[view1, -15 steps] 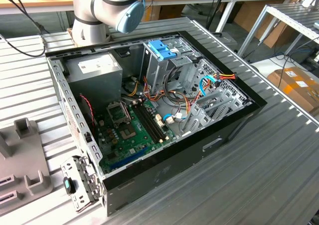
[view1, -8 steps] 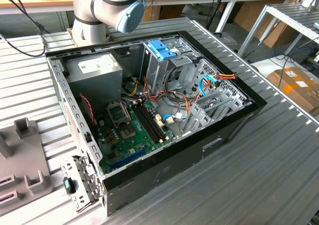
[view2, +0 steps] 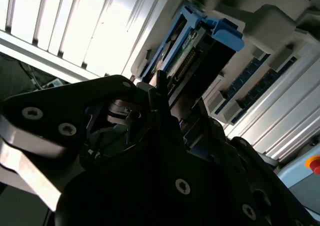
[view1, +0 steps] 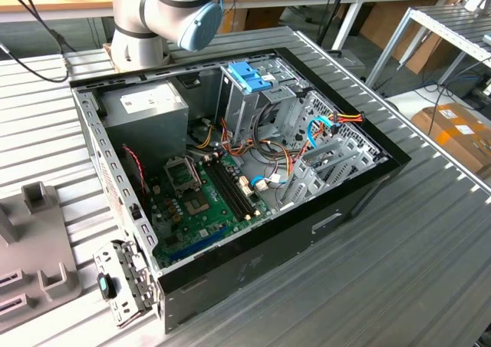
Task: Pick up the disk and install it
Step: 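Pick up the disk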
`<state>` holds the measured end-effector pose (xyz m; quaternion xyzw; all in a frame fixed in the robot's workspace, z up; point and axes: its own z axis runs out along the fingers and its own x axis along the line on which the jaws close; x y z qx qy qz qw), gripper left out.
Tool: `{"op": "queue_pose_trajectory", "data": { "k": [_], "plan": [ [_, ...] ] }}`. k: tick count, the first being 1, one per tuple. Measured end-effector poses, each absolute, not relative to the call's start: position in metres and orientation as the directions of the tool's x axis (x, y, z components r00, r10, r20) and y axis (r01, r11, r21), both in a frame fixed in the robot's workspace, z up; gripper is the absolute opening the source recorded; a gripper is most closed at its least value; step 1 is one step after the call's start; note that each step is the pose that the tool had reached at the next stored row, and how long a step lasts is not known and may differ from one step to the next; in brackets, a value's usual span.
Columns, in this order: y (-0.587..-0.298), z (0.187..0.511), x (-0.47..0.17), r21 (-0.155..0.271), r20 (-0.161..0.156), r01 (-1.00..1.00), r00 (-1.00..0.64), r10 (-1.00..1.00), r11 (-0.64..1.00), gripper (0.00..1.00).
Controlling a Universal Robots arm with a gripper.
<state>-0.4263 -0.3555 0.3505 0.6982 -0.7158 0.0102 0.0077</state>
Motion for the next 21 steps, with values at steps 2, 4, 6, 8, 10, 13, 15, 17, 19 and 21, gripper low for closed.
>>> {"op": "queue_pose_trajectory", "data": {
  "k": [2,4,6,8,10,13,15,17,19,21],
  "plan": [
    [-0.355,0.360,-0.426,-0.004,0.026,-1.000,-0.025,-0.999,0.025,0.35],
    [-0.355,0.373,-0.426,-0.004,0.026,-1.000,-0.025,-0.999,0.025,0.35],
    [-0.355,0.385,-0.426,-0.004,0.026,-1.000,-0.025,-0.999,0.025,0.35],
    [-0.355,0.394,-0.426,-0.004,0.026,-1.000,-0.025,-0.999,0.025,0.35],
    [-0.355,0.400,-0.426,-0.004,0.026,-1.000,-0.025,-0.999,0.025,0.35],
    [-0.355,0.415,-0.426,-0.004,0.026,-1.000,-0.025,-0.999,0.025,0.35],
    [-0.355,0.427,-0.426,-0.004,0.026,-1.000,-0.025,-0.999,0.025,0.35],
    [-0.355,0.433,-0.426,-0.004,0.026,-1.000,-0.025,-0.999,0.025,0.35],
    [-0.355,0.445,-0.426,-0.004,0.026,-1.000,-0.025,-0.999,0.025,0.35],
    [-0.355,0.456,-0.426,-0.004,0.026,-1.000,-0.025,-0.999,0.025,0.35]
  ]
}}
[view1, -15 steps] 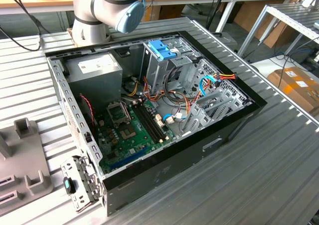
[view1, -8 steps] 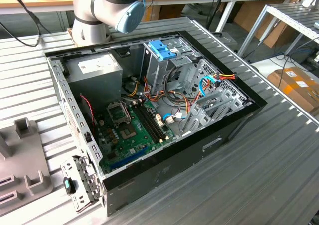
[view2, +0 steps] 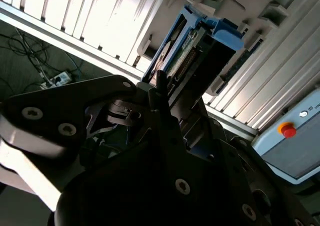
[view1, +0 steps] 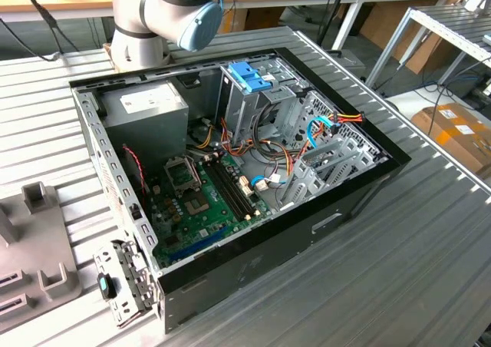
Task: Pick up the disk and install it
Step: 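Pick up the disk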
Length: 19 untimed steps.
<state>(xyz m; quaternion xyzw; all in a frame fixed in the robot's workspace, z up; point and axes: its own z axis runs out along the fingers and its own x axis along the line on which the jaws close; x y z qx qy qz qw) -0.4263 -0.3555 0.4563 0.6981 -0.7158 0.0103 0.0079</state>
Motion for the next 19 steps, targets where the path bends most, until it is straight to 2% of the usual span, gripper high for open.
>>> {"op": "queue_pose_trajectory", "data": {
  "k": [9,19],
  "plan": [
    [-0.355,0.488,-0.426,-0.004,0.026,-1.000,-0.025,-0.999,0.025,0.35],
    [-0.355,0.495,-0.426,-0.004,0.026,-1.000,-0.025,-0.999,0.025,0.35]
  ]
}}
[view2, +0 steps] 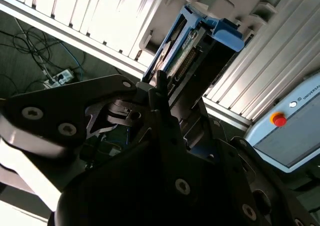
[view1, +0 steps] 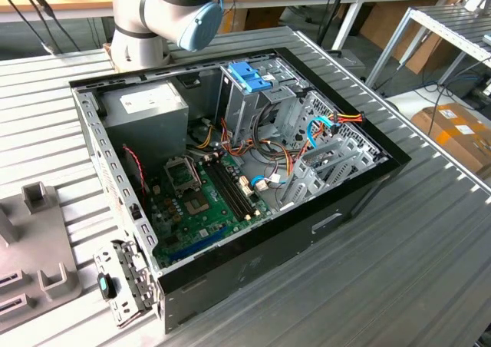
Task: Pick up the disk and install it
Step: 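Pick up the disk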
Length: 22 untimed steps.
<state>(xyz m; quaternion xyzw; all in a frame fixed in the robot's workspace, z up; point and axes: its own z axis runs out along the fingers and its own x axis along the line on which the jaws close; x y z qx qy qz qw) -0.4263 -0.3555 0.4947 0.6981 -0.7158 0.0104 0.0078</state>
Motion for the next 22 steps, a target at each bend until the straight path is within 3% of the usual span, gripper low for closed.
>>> {"op": "queue_pose_trajectory", "data": {
  "k": [22],
  "plan": [
    [-0.355,0.495,-0.391,-0.004,0.026,-1.000,-0.025,-0.999,0.025,0.35]
  ]
}}
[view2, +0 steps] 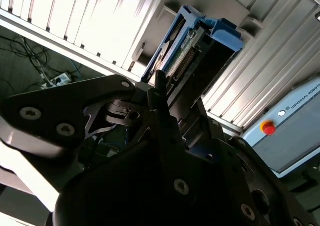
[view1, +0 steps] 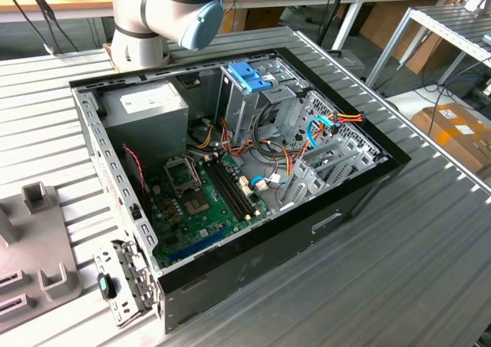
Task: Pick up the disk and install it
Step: 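Pick up the disk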
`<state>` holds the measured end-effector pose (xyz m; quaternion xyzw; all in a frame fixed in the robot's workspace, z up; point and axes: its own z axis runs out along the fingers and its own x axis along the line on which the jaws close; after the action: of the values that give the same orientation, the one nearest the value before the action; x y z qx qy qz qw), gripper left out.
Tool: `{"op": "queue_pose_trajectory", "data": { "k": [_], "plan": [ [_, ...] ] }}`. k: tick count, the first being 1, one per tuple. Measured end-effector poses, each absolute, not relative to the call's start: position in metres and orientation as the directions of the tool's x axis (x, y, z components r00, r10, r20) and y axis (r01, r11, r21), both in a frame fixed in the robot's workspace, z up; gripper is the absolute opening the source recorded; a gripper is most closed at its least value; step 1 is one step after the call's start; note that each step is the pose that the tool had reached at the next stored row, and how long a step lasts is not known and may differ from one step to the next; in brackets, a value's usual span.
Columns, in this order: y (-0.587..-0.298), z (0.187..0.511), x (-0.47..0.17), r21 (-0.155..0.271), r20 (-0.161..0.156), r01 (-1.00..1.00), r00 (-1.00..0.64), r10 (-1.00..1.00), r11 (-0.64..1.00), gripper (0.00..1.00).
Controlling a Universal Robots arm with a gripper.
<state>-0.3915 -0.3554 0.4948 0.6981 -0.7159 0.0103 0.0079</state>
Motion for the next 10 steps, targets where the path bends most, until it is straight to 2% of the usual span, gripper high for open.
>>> {"op": "queue_pose_trajectory", "data": {
  "k": [10],
  "plan": [
    [-0.355,0.495,-0.359,-0.004,0.026,-1.000,-0.025,-0.999,0.025,0.35]
  ]
}}
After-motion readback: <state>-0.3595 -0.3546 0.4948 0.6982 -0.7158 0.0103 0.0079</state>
